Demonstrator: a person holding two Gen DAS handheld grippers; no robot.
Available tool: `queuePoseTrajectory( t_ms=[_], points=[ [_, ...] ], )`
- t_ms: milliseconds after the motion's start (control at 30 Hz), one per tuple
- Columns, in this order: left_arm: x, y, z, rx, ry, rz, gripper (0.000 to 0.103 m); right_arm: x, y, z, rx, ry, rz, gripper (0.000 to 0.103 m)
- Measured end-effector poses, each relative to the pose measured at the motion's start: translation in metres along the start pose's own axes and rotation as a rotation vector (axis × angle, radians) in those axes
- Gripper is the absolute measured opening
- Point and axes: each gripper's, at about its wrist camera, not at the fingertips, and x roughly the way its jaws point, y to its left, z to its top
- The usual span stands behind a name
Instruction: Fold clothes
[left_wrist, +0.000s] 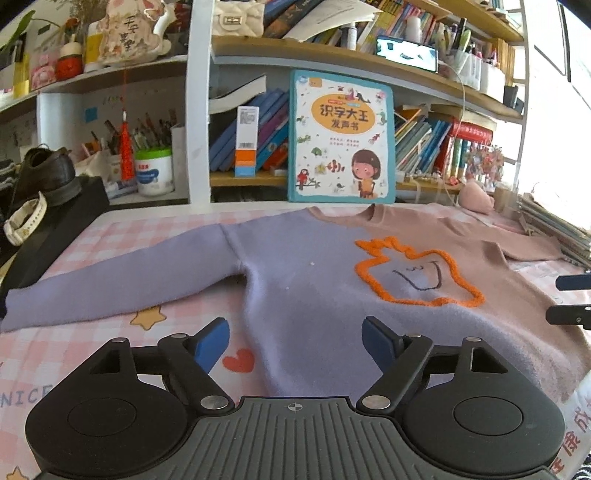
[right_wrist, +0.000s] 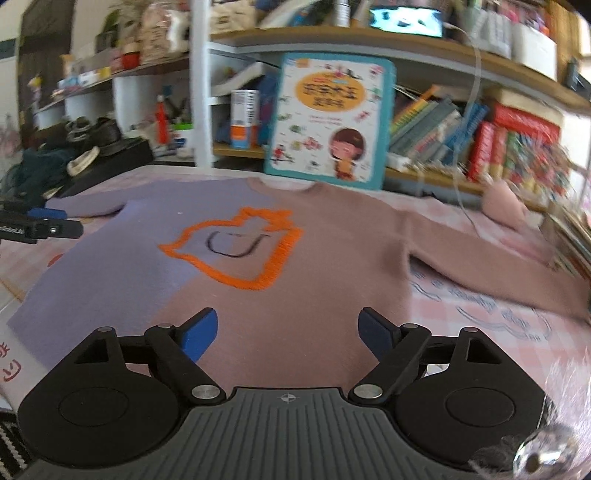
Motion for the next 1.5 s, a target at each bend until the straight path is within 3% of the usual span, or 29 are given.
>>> queuePoseTrajectory(
  t_ms=[333,933,1200,1500],
  points=[
    [-0.006,0.012,-0.004,-0.044,-0.024,0.047,0.090,0.019,0.021,0.017,-0.042,-0.029,0.100,0.085],
    [0.010,0.040,0.001,-0.135,-0.028,0.136,0.094,0.076,0.052,0.060,-0.203,-0.061,0.247,0.089],
    [0.018,0.066,0.005,-0.190,-0.019,0.244,0.094,0.106,0.051,0.074,-0.237,-0.088,0.301,0.091],
    [0.024,0.100,0.014,-0.209,0.007,0.417,0.094,0.130,0.038,0.071,-0.136,-0.077,0.319,0.092]
  ],
)
